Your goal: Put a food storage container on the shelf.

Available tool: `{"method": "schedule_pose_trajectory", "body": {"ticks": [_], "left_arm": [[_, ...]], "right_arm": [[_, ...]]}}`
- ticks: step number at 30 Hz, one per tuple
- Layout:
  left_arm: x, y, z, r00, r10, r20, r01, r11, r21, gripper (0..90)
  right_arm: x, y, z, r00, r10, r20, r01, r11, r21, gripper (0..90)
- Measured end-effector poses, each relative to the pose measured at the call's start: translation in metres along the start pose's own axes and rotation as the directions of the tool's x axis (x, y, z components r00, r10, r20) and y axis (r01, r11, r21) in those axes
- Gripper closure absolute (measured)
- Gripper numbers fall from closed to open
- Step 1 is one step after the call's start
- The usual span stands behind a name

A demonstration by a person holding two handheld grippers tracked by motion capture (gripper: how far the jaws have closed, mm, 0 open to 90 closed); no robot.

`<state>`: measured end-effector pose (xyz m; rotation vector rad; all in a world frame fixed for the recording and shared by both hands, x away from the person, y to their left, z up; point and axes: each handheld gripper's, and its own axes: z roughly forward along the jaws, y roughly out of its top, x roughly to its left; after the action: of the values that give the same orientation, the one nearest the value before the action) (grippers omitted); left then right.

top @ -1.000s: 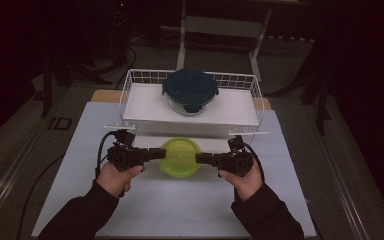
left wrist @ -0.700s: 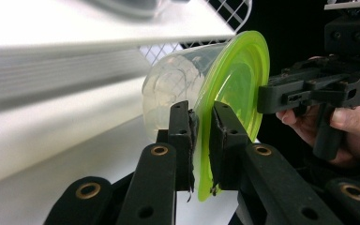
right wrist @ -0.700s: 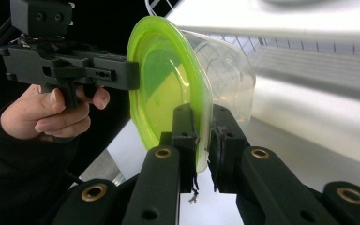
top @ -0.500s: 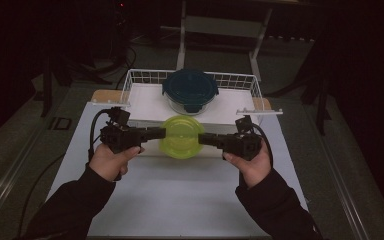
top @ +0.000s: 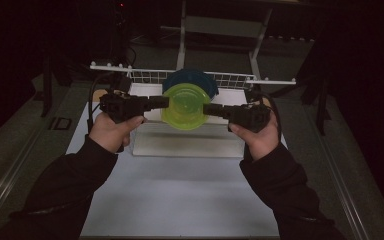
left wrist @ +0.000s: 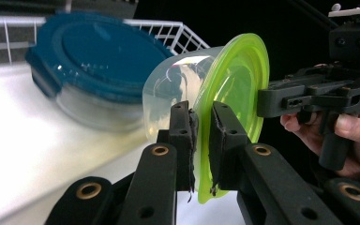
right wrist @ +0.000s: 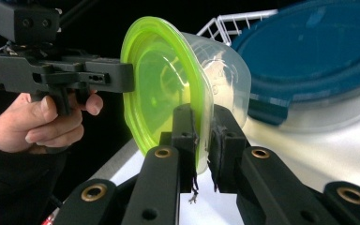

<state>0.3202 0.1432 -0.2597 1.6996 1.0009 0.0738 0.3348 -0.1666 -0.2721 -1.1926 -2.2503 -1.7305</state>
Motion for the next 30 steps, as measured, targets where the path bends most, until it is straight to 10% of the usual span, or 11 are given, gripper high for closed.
{"method": "schedule_pose_trajectory", "body": {"ticks": [8,30], "left_arm": [[0.004,0.026,0.003,0.9994,0.021,-0.026,-0.021,0.9997,-0.013,80.2],[0.042,0.059,0.048,0.9954,-0.088,-0.038,0.089,0.9953,0.037,79.3]], "right_arm": [[-0.004,0.027,0.003,0.9999,-0.012,0.012,0.012,1.0,-0.014,81.7],[-0.048,0.057,0.024,0.9915,0.109,0.071,-0.11,0.994,0.011,80.4]]}}
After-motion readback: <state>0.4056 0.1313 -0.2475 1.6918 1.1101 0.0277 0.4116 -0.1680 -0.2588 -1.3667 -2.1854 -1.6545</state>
